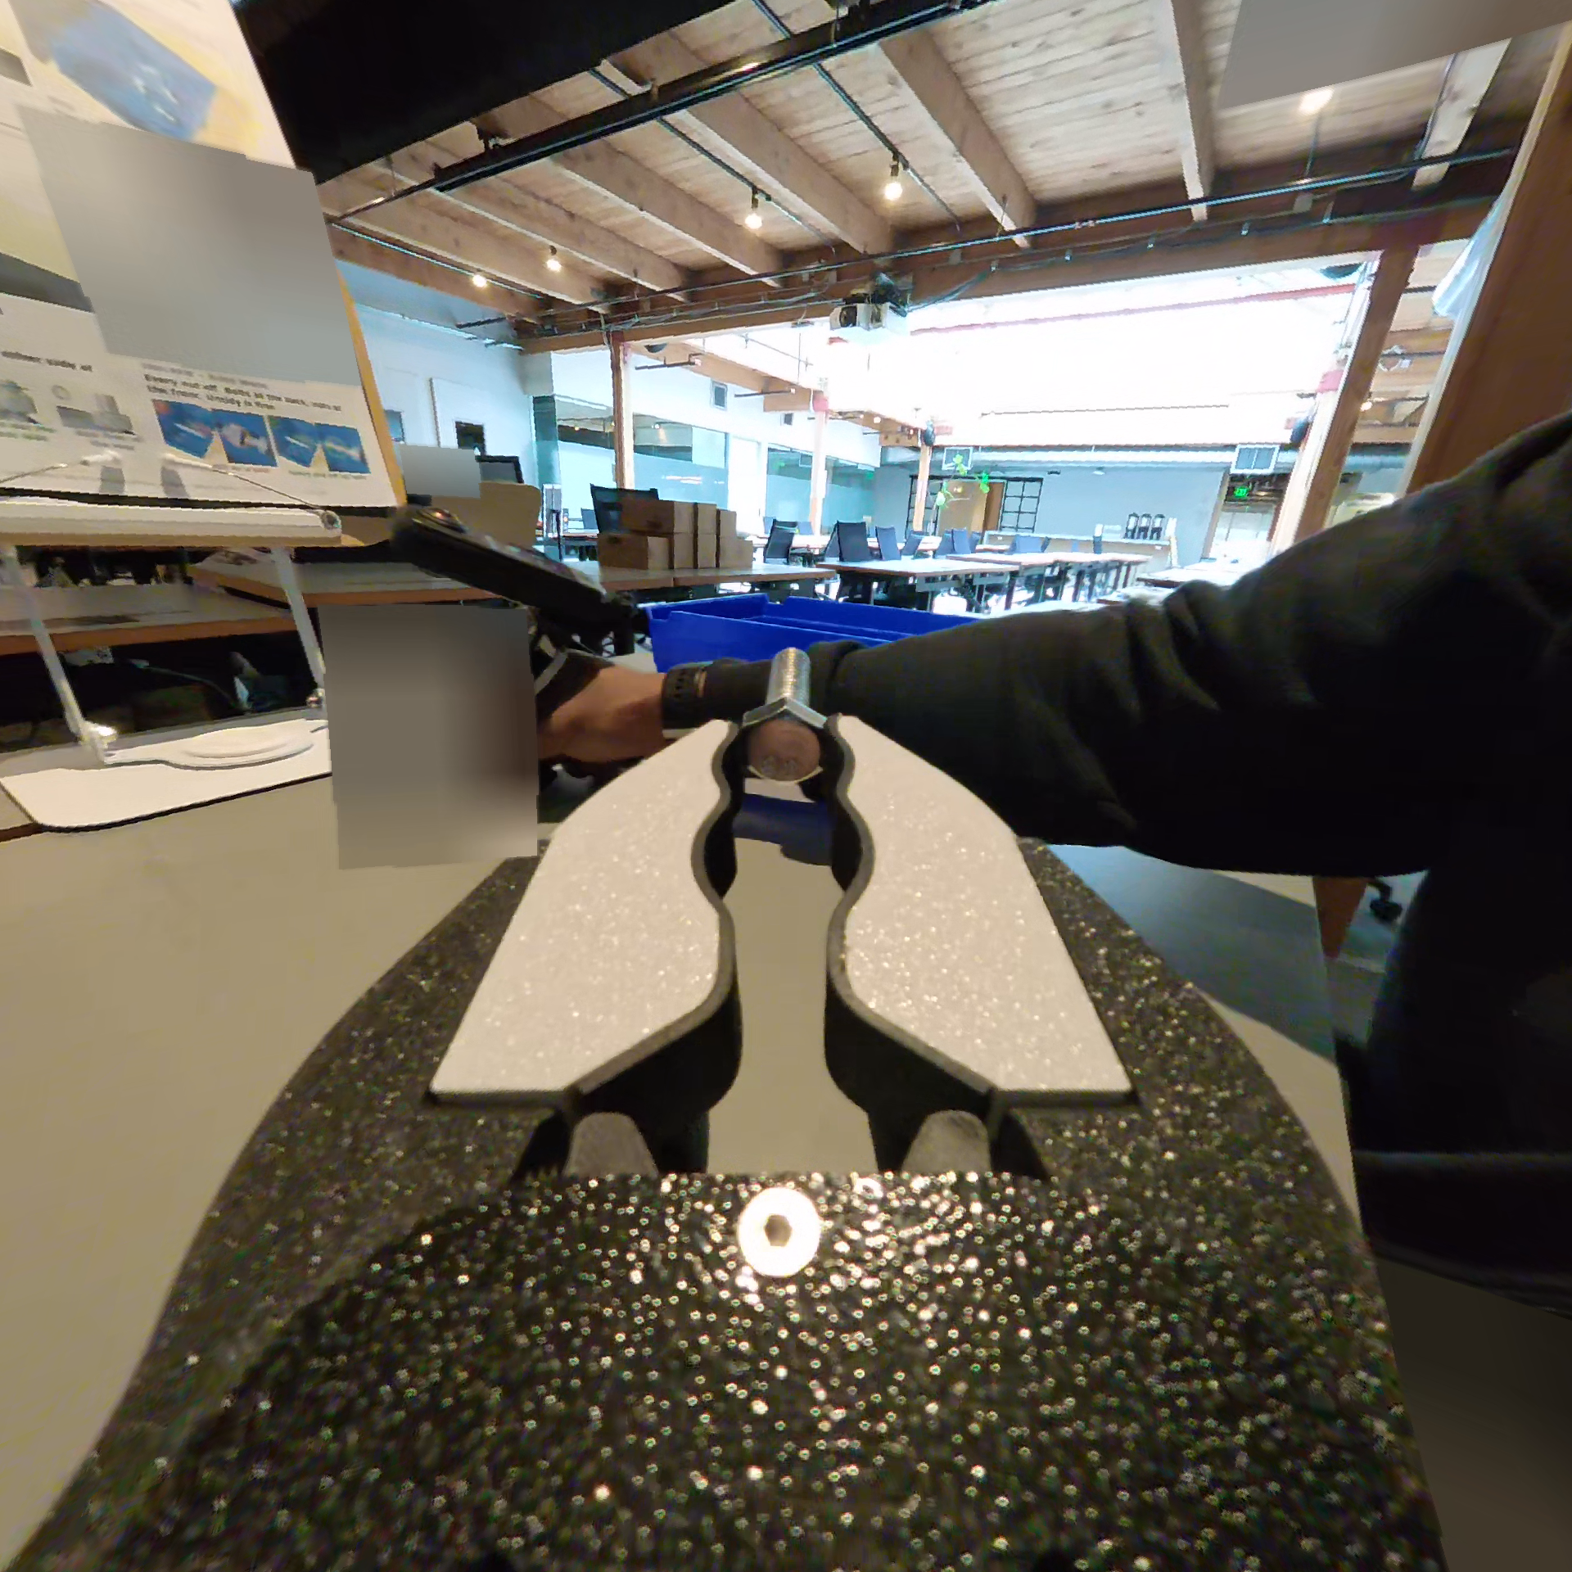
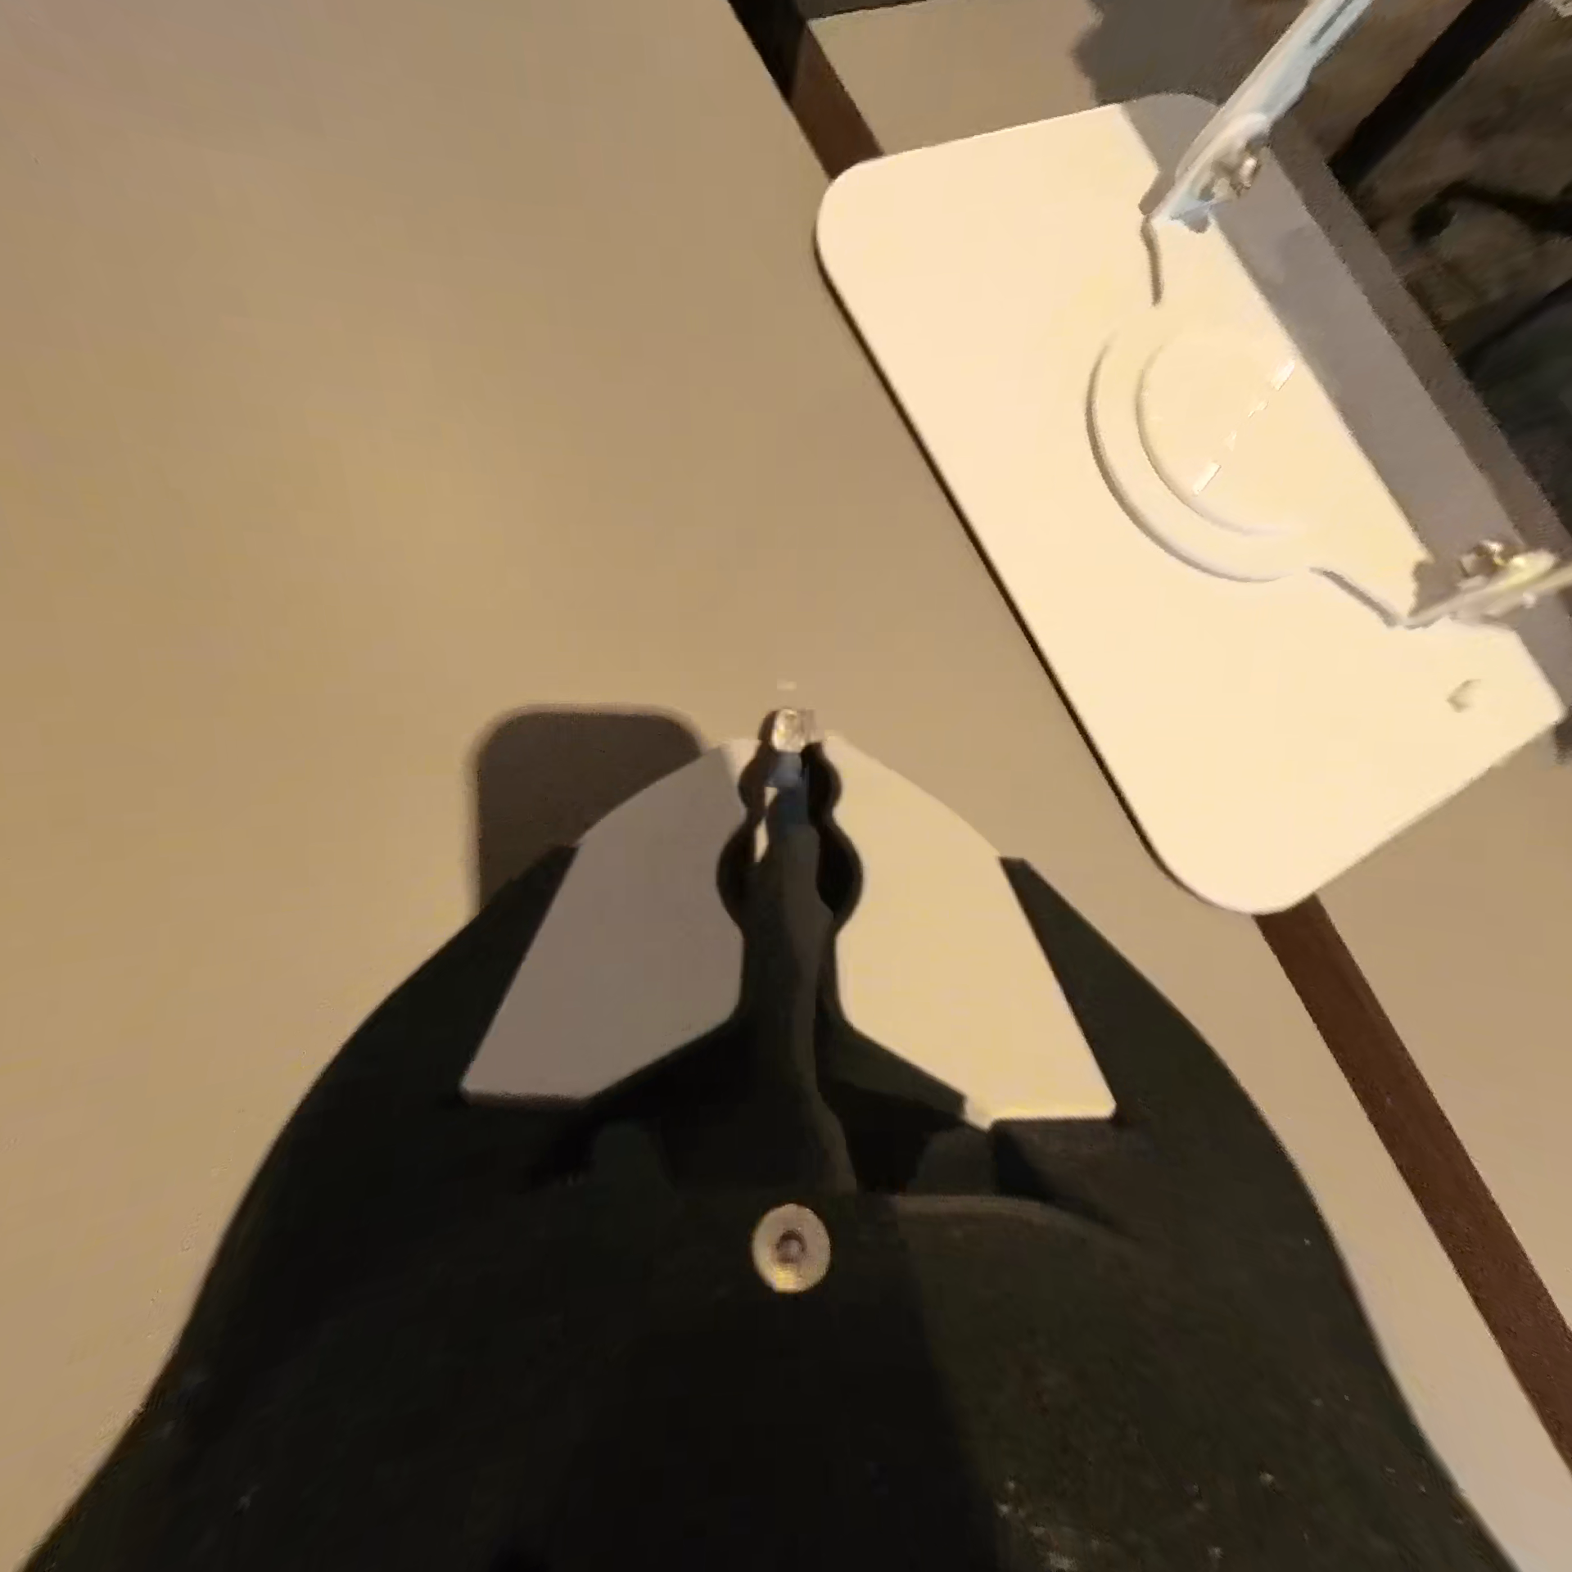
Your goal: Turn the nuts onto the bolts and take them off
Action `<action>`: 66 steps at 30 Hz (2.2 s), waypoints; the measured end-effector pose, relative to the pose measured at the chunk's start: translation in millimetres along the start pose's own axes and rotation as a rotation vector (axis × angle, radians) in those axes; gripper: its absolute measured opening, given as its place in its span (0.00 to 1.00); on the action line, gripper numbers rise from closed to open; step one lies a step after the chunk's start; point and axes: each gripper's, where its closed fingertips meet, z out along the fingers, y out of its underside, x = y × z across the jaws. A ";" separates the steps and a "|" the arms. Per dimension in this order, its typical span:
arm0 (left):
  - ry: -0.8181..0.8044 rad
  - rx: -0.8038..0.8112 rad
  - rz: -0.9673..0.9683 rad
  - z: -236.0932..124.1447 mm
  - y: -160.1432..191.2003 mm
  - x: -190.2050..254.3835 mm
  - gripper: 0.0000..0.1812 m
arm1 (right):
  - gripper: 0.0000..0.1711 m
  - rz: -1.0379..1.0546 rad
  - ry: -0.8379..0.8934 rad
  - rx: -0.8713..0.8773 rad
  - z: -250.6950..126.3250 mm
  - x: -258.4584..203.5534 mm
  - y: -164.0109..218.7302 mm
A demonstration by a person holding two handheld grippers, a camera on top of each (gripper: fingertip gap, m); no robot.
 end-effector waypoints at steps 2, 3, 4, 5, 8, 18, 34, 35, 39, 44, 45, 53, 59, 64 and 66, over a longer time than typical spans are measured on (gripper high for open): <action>0.004 0.005 -0.019 -0.5 0.2 -0.8 0.09 | 0.05 -0.016 -0.034 0.004 7.1 0.0 -6.6; 0.004 0.006 -0.022 -0.8 0.1 -1.1 0.09 | 0.05 -0.020 -0.044 0.005 9.8 0.2 -9.3; 0.004 0.006 -0.022 -1.1 0.0 -1.6 0.09 | 0.05 -0.023 -0.053 0.006 12.0 0.0 -11.4; 0.004 0.007 -0.025 -1.4 -0.1 -2.3 0.09 | 0.05 -0.027 -0.064 0.007 13.6 -0.7 -13.1; 0.003 0.015 -0.043 -2.3 -1.2 -5.5 0.09 | 0.05 -0.037 -0.072 0.011 14.5 -1.3 -14.9; -0.143 -0.101 0.035 -15.9 5.7 -42.2 0.09 | 0.05 -0.029 -0.497 0.030 -48.0 -150.4 1.4; -0.252 -0.236 0.132 -23.7 17.7 -63.8 0.09 | 0.05 -0.032 -0.703 -0.032 -65.6 -199.8 7.8; -0.253 -0.241 0.136 -23.7 18.6 -63.7 0.09 | 0.05 -0.038 -0.697 -0.040 -65.6 -200.1 8.6; -0.270 -0.257 0.144 -25.5 21.4 -65.7 0.09 | 0.07 -0.098 -0.639 -0.051 -64.4 -199.2 12.0; -0.298 -0.254 0.149 -29.5 21.6 -69.3 0.09 | 0.09 -0.123 -0.607 -0.029 -65.1 -199.5 12.8; -0.304 -0.251 0.153 -29.7 20.8 -70.1 0.09 | 0.10 -0.124 -0.606 -0.024 -65.3 -199.7 12.6; -0.337 -0.254 0.173 -31.9 20.7 -76.8 0.09 | 0.23 -0.119 -0.596 0.011 -64.9 -196.3 10.6; -0.369 -0.297 0.182 -31.7 26.9 -84.0 0.09 | 0.31 -0.127 -0.595 0.045 -67.8 -195.4 8.3; -0.392 -0.302 0.176 -32.8 27.7 -88.4 0.09 | 0.37 -0.118 -0.568 0.118 -77.9 -190.2 2.2; -0.396 -0.307 0.178 -33.2 28.2 -89.2 0.09 | 0.37 -0.107 -0.547 0.171 -85.6 -187.8 -2.3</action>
